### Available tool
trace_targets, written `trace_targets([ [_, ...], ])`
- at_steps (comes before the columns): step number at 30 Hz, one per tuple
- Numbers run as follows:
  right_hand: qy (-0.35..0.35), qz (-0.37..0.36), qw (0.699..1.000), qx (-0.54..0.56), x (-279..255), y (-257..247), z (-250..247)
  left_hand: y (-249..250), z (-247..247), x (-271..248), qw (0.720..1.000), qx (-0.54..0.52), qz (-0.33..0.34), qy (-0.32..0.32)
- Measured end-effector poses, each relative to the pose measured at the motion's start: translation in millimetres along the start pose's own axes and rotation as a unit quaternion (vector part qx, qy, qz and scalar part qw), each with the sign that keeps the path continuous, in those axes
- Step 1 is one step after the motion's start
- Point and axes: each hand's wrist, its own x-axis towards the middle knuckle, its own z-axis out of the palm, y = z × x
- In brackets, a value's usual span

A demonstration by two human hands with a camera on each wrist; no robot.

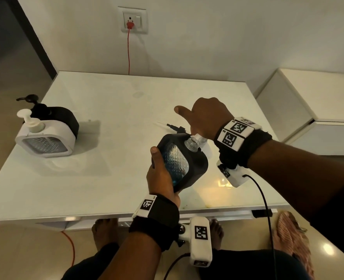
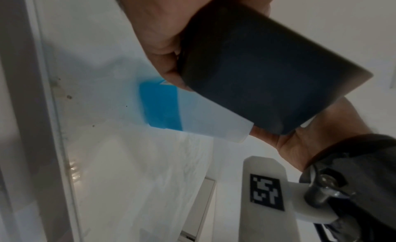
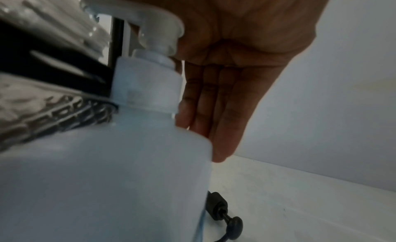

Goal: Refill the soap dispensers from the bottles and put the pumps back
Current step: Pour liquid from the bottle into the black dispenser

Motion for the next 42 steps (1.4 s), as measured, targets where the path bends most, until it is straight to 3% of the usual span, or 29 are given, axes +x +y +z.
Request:
trace_targets([
  [4, 0.021, 0.006, 1.000, -0.017, -1, -1, 5, 1, 0, 1, 1.000, 0.006, 0.003, 0.004],
  [10, -0.019, 0.023, 1.000, 0.003, 2, -2, -5, 0, 2, 0, 1.000, 0.013, 0.003, 0.003],
  [16, 0.027, 0.005, 0.999, -0.024, 5, 0, 4, 2, 1, 0, 1.000, 0.006, 0.008, -0.001],
  [25, 0.003, 0.011, 1.000, -0.009, 4, -2, -2, 1, 2, -1, 1.000, 0.009, 0.002, 0.001],
  [31, 0.043, 0.021, 0.999, 0.002, 4, 3, 7, 1, 3, 1, 1.000, 0.008, 0.000, -0.002],
  [42, 0.007, 0.013, 1.000, -0.018, 1, -4, -4, 0, 2, 3, 1.000, 0.005, 0.000, -0.004],
])
